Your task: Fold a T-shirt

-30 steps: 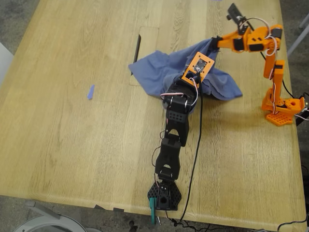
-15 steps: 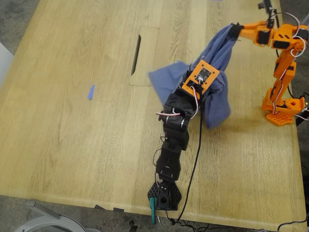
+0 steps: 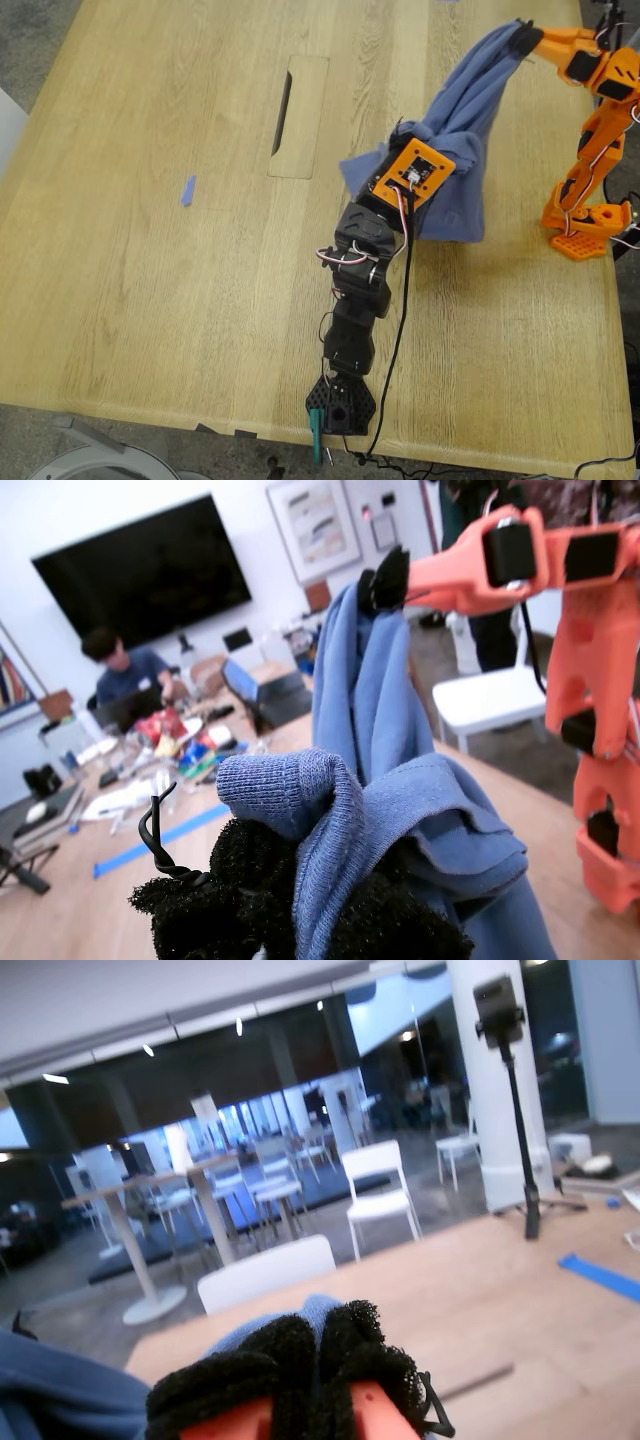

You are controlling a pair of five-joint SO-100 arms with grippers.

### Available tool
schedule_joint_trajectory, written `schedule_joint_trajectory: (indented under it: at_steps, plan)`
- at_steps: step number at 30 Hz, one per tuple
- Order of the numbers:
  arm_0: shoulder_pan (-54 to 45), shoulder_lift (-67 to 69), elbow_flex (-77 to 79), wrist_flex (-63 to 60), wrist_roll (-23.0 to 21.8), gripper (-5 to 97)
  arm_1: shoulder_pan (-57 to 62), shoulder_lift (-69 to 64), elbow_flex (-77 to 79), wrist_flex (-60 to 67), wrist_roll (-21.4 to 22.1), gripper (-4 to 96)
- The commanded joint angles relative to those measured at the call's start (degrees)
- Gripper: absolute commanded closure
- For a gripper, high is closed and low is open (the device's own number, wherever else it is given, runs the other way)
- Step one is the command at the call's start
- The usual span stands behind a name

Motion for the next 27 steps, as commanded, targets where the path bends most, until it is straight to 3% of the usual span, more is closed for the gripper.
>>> schedule_joint_trajectory:
  at_steps: [1, 17, 20, 23, 27]
  plan:
    - [1.14, 7.38, -2.9, -7.47, 0.09, 92, 0.97, 2.2, -2.02, -5.27, 0.35, 91.3]
    - [-1.32, 5.89, -2.9, -13.97, 0.53, 92, 5.8, 3.25, -2.02, -2.81, 0.62, 91.3]
    - [-4.04, 5.89, -2.9, -14.41, 0.26, 92, 4.04, 3.78, -2.02, 2.9, 0.44, 91.3]
    - [-2.64, 5.89, -2.9, -15.82, 0.53, 92, 5.19, 2.55, -1.49, -6.86, 0.09, 91.3]
    - [2.2, 6.42, -2.9, -16.0, 1.05, 92, 3.25, 3.43, -1.93, -5.27, 0.18, 91.3]
